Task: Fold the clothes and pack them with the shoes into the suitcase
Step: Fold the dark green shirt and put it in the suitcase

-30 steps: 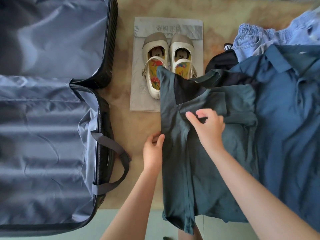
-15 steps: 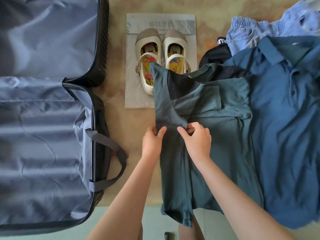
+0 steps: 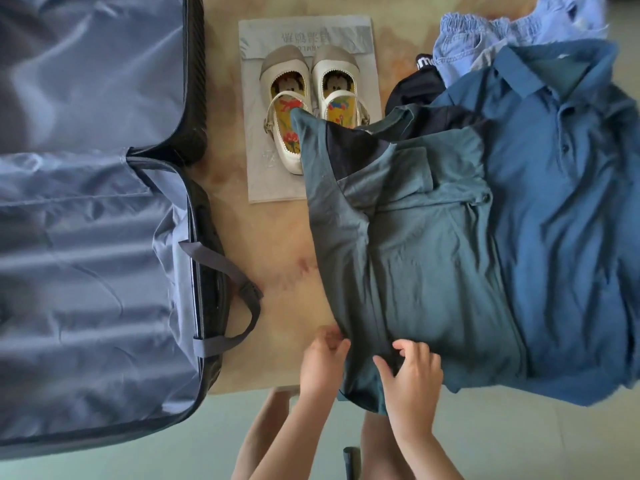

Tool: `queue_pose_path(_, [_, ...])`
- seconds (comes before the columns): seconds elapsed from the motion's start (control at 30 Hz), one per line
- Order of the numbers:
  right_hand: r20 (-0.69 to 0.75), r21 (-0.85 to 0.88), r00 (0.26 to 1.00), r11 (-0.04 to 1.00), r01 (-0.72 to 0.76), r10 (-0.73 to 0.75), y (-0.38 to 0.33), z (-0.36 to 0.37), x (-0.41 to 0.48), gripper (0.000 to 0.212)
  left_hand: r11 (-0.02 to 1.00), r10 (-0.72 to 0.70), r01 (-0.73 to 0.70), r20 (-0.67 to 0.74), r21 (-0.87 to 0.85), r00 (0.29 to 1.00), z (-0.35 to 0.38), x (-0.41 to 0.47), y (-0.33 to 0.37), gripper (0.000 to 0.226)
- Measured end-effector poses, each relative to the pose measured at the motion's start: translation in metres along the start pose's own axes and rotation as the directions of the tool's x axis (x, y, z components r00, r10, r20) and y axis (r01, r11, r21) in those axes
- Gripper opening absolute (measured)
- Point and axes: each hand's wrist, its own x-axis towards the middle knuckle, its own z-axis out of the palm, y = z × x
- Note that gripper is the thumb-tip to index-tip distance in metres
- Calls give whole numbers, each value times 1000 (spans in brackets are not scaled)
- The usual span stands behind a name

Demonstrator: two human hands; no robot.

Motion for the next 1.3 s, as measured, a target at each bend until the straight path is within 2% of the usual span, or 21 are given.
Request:
queue_pose_path(0.2, [-57, 73, 998, 997, 32, -28, 4, 4, -18, 31, 995, -58, 56, 25, 86, 998, 5, -19, -28, 23])
queue_pose_path(0.3, [-24, 156, 1000, 988, 7, -3, 15, 5, -27, 30, 996, -73, 73, -5, 45, 997, 10, -28, -43, 17])
queue_pose_path(0.37, [25, 177, 1000, 984, -21, 17, 28, 9, -34, 29, 995, -93, 91, -45, -48, 995, 16, -35, -51, 11])
queue_pose_path(0.5, [96, 165, 995, 985, -54, 38, 44, 12, -42, 26, 984, -96, 78, -107, -160, 990, 27, -45, -60, 22])
queue_pose_path(0.67, [95, 119, 994, 992, 37, -48, 47, 13, -47, 28, 984, -120, 94, -173, -149, 978, 39, -51, -72, 17])
queue_pose_path(0.77, [125, 188, 992, 982, 1, -25, 52, 17, -53, 20, 971, -172, 136, -181, -195, 968, 48, -51, -79, 14])
queue_pose_path(0.9, [328, 450, 944, 875, -179, 25, 52, 11, -58, 9, 927, -234, 176, -145, -332, 961, 57, -50, -86, 9])
queue_pose_path(0.97, [395, 513, 914, 805, -298, 86, 58, 8, -57, 8, 816, -318, 242, -59, -524, 946, 58, -52, -90, 8])
queue_pose_path(1.07, [420, 544, 892, 740, -394, 166, 70, 9, -53, 12, 570, -393, 320, 91, -757, 915, 56, -58, -99, 16])
queue_pose_path(1.17, [458, 538, 874, 732, -417, 162, 78, 8, -48, 16, 315, -412, 381, 236, -869, 880, 53, -70, -106, 30])
queue_pose_path(1.23, [464, 531, 873, 742, -408, 148, 82, 9, -46, 18, 140, -372, 409, 335, -902, 865, 54, -79, -108, 38])
queue_pose_path(1.3, [463, 533, 875, 743, -405, 144, 84, 9, -45, 19, -30, -342, 416, 400, -909, 850, 59, -84, -113, 34])
